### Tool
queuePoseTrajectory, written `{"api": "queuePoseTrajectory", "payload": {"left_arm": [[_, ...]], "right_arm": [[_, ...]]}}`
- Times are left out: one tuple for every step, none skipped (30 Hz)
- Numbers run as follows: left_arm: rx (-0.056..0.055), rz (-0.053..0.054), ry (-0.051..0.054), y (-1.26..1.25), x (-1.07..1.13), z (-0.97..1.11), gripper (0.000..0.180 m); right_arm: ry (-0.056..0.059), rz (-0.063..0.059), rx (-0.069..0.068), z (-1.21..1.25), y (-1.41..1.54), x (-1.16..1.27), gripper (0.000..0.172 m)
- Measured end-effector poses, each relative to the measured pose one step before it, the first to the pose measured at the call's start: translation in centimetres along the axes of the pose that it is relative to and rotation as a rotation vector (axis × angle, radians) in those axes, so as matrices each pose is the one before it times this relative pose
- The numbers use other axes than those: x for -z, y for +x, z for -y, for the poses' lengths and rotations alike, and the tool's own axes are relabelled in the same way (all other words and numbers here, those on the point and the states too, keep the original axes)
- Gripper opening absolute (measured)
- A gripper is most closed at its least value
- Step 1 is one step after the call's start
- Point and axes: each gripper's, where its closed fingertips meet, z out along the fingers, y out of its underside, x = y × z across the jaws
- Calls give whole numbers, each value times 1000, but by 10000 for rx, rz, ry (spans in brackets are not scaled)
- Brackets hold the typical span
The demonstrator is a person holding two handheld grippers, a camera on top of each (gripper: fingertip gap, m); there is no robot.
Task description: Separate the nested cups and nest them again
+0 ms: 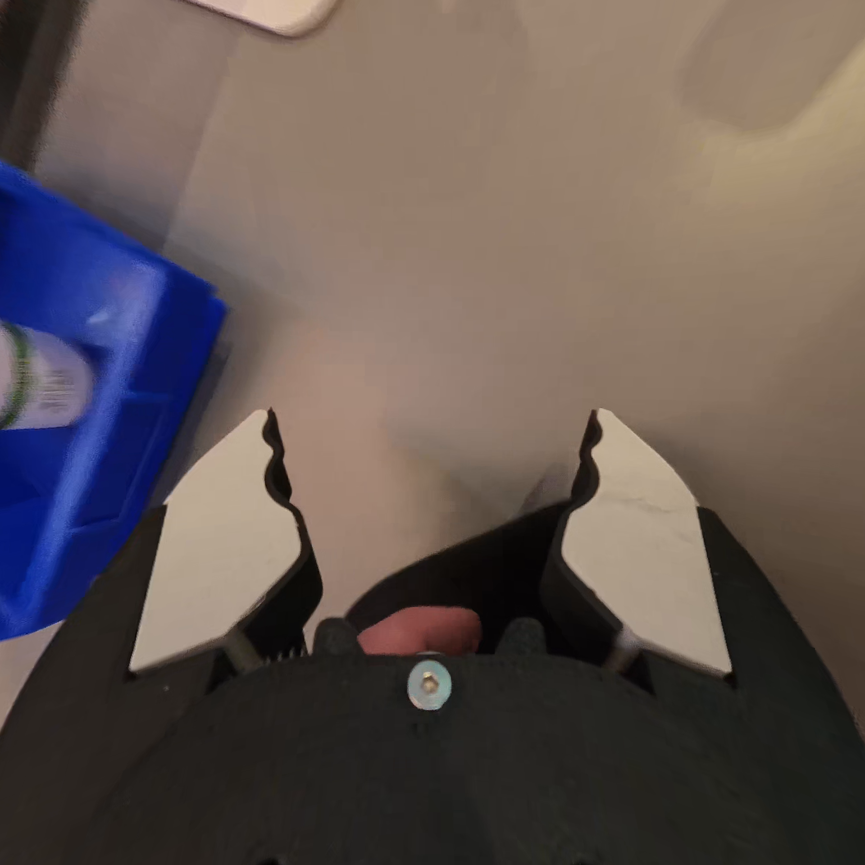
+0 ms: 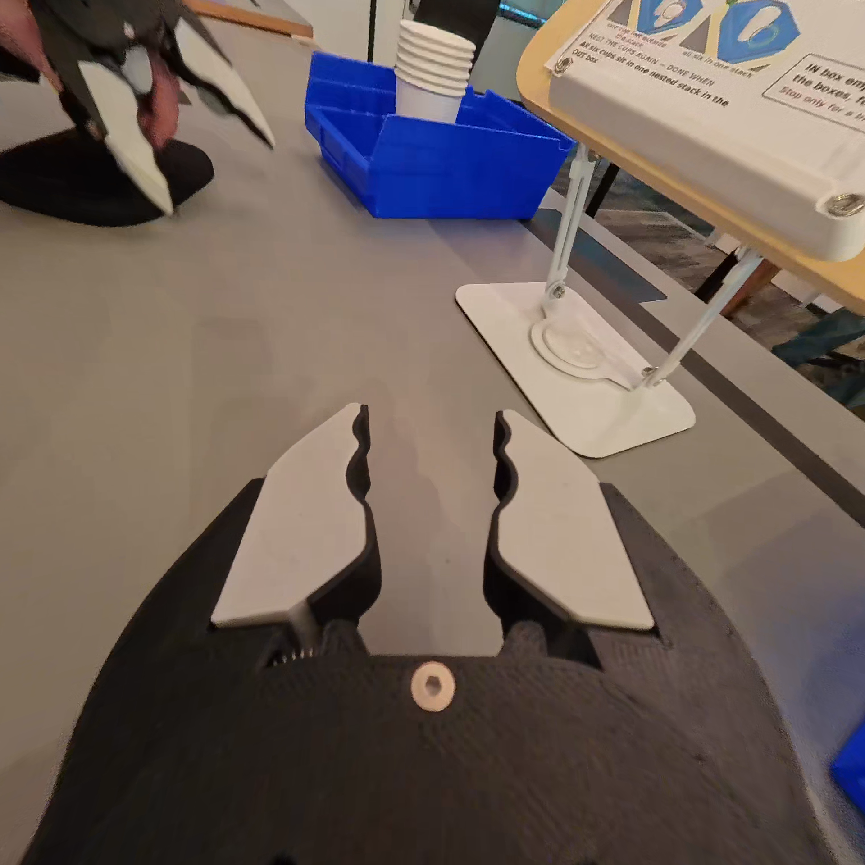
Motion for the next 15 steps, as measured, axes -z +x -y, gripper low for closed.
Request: {"api": "queuePoseTrajectory", "payload": {"left_arm": [[147,573,335,-1471,600,742,117],[188,492,242,-1582,566,730,116],[86,516,186,-1771,505,735,116],[-3,588,90,-1957,349,642,117],[-1,566,-83,-2045,119,378,117],[-58,483,-176,-2023,-69,214,117],[-58,619,-19,-2275,-186,350,118],[253,599,158,-2312,-353,515,117],[623,312,233,-1916,-562,629,118],[911,185,267,-1667,-761,654,121],[1077,148,193,-1491,-963,481,127],[1080,102,73,-1225,-1110,188,136],[990,50,43,-940,-1110,77,143],[750,-39,75,-530,-1026,75,144],[461,-43,0,-282,-1029,-126,145]], "right_arm": [[-60,-118,247,430,477,336,53],[-150,-66,221,470,550,287,55],[-199,-34,136,511,648,248,58],[-43,-132,133,765,865,267,60],[127,-213,100,978,1037,243,60],[147,-145,-30,1001,1050,105,59],[144,-115,-120,977,1074,-15,58],[253,-179,-164,1076,1186,-81,59],[399,-171,-254,1188,1117,-149,58],[437,-43,-375,1120,812,-291,56],[363,106,-410,882,414,-472,55],[255,135,-306,532,181,-618,54],[167,103,-145,168,80,-684,53],[61,112,-29,-213,-37,-741,53],[-53,99,39,-532,-80,-714,53]]}}
